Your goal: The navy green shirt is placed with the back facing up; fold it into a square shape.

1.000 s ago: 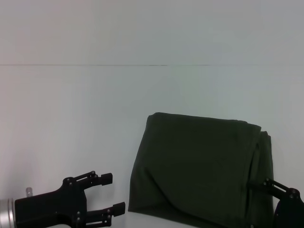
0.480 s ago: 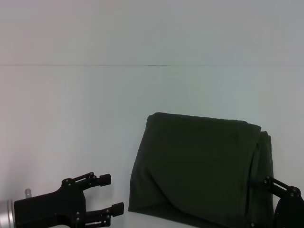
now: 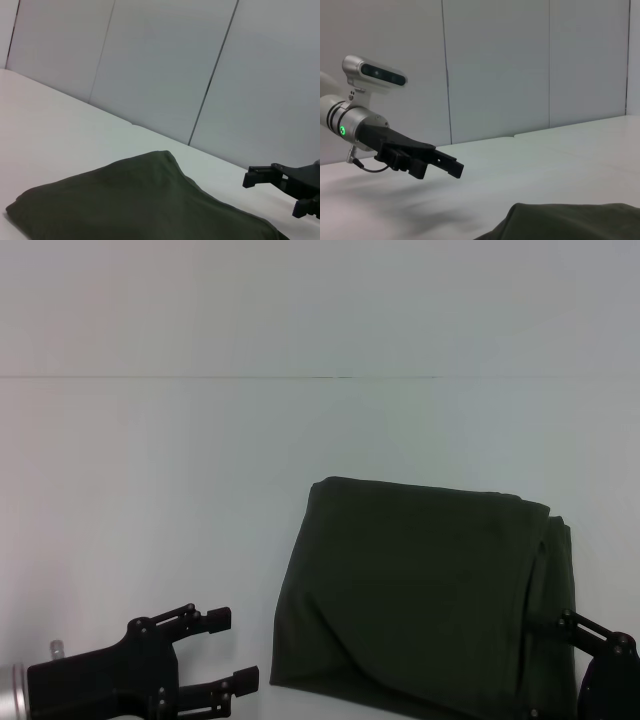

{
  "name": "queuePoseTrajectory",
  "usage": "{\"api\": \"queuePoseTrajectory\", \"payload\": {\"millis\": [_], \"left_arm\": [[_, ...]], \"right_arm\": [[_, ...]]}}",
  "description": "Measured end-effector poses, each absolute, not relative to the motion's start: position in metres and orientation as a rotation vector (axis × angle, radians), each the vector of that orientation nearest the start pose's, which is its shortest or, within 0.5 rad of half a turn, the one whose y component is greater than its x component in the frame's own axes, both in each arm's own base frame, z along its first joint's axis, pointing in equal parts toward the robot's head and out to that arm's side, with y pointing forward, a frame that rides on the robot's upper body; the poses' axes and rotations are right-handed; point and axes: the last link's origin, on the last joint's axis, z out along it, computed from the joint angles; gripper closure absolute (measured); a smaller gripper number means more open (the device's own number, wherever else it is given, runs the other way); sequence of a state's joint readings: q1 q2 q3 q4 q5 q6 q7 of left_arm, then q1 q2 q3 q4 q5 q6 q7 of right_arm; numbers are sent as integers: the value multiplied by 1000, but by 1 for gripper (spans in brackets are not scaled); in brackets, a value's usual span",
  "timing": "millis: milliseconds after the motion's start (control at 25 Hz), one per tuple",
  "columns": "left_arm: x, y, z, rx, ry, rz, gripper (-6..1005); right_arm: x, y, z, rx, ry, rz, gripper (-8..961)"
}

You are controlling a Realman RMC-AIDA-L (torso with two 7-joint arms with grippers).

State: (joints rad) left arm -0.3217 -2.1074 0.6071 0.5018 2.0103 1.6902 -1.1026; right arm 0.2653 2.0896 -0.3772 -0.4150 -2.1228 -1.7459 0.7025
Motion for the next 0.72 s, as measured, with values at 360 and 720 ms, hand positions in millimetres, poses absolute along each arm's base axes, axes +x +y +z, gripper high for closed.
{"api": "queuePoseTrajectory", "payload": {"millis": [360, 720], "left_arm": [[-312, 236, -27, -2673, -690, -876, 158], [-313, 236, -26, -2664, -694, -881, 158]], "right_arm": [[331, 209, -18, -2561, 339, 853, 29], [331, 210, -17, -2552, 340, 855, 29]]}}
